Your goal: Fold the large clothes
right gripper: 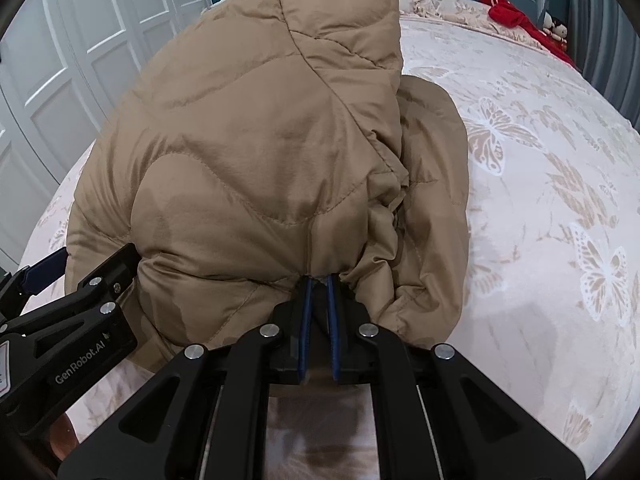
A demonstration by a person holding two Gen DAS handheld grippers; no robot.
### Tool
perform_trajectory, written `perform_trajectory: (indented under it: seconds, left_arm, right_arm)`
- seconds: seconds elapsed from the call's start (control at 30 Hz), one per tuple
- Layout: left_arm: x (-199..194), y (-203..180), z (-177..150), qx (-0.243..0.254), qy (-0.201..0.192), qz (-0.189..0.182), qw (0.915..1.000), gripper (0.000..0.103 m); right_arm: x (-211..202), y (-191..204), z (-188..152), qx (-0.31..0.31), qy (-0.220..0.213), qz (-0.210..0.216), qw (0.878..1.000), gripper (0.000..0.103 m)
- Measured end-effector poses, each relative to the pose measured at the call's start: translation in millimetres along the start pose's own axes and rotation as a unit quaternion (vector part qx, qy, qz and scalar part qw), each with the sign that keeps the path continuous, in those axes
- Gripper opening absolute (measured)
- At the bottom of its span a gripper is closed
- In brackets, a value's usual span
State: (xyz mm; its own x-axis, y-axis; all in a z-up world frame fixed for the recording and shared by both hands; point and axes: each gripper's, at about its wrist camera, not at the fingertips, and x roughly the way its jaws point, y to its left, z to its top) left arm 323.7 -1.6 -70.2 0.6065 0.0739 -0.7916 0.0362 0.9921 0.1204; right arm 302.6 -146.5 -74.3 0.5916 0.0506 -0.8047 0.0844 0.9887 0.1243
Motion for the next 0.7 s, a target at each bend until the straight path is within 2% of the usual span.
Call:
perform_trajectory:
  seconds: [0.07,0.13,0.2,0.23,0.3,0.4,0.47,0.7]
  left_arm:
    - [-8,3,-2,-0.006,0.001,-0.009,0.9999,0.080]
    - [-26,9,-8,-0.022,0.002,-0.041,0.9989,0.079]
    - [-48,13,-19,-0.035,-0.003,-0.054,0.9979,0.079]
    - [-64,14,-27,-0.038,-0.010,-0.053,0.9978,0.079]
    - [-88,13,-42,-0.035,-0.021,-0.053,0.9977,0.079]
    - [-131,9,-70,-0.030,-0.028,-0.046,0.9981,0.080]
    - [-149,7,-84,-0.030,-0.028,-0.042,0.9983,0.085]
    - [-197,2,-131,-0.029,-0.043,-0.040,0.9979,0.086]
  right_arm:
    - [-9,-1,1,0.005,0.003,-0.001,1.000,0.011]
    - [-37,-4,-2,0.021,-0.003,0.008,1.000,0.033]
    - [-70,-7,-11,0.027,-0.030,0.011,0.999,0.082]
    - [-90,-9,-18,0.029,-0.046,0.002,0.999,0.091]
    - [-119,-10,-33,0.024,-0.063,-0.013,0.998,0.093]
    - [-153,-9,-60,0.011,-0.055,-0.028,0.998,0.094]
    - [-176,-12,-81,0.024,-0.055,-0.030,0.998,0.096]
    - [-221,-29,-137,0.054,-0.056,-0.024,0.997,0.098]
